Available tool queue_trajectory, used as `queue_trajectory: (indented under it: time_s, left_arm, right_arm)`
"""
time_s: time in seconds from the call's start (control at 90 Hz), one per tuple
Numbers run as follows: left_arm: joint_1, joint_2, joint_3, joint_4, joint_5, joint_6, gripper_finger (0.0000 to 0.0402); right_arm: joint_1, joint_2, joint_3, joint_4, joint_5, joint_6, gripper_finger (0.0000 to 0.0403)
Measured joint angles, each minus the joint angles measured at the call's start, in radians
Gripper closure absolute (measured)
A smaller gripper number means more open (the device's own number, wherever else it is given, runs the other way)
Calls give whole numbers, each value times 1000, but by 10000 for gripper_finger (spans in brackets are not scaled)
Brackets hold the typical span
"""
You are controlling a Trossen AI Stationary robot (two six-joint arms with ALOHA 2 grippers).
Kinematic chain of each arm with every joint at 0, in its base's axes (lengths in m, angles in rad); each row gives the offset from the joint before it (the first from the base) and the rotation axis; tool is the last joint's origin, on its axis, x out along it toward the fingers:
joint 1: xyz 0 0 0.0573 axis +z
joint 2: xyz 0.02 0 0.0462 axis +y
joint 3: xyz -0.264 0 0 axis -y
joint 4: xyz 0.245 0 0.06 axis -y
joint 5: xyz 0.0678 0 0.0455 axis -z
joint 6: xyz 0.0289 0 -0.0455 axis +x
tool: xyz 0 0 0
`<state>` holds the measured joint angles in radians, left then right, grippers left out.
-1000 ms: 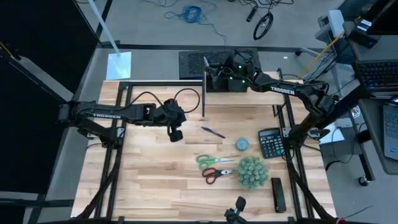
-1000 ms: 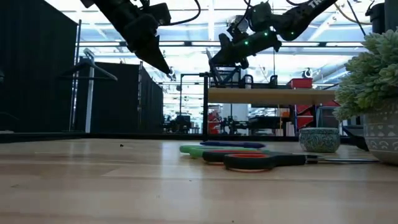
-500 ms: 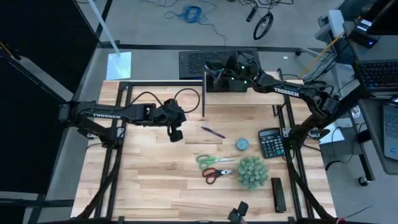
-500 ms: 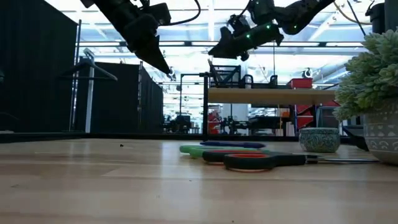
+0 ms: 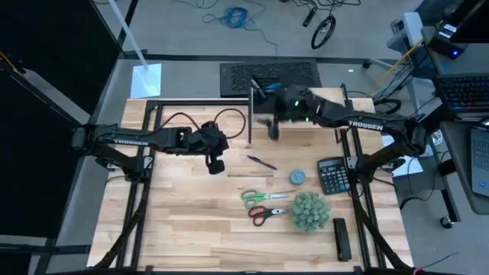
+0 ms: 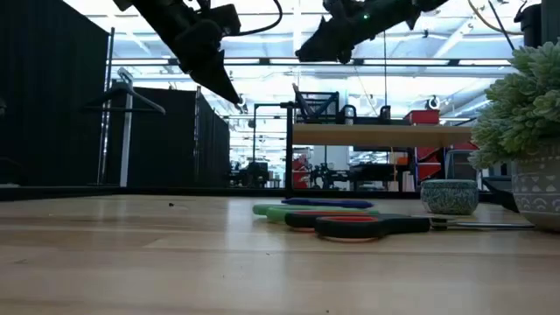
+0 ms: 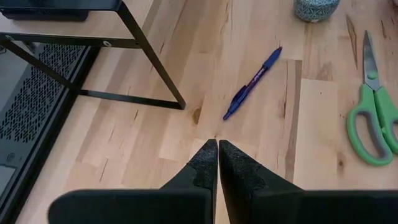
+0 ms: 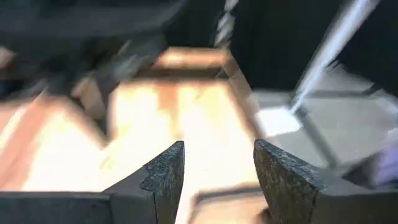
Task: Pick and place office supplies into organizer
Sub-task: Put the dark blue pen into the black desk organizer on the shelf
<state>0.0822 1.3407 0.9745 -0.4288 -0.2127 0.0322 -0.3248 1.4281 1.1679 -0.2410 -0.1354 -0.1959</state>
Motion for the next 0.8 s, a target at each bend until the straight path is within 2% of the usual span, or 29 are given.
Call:
queue_trajectory:
  time_s: [0.189, 0.522, 0.8]
  left_arm:
    - [0, 0, 0, 2, 0, 0, 398]
    - [0, 0, 0, 0, 0, 0, 398]
    - [0, 0, 0, 0, 0, 0, 398]
  right_arm:
    - [108, 69, 0, -201, 26, 37, 229]
    - [203, 299, 0, -217, 189, 96, 229]
    - [209, 450, 0, -215, 204, 202, 229]
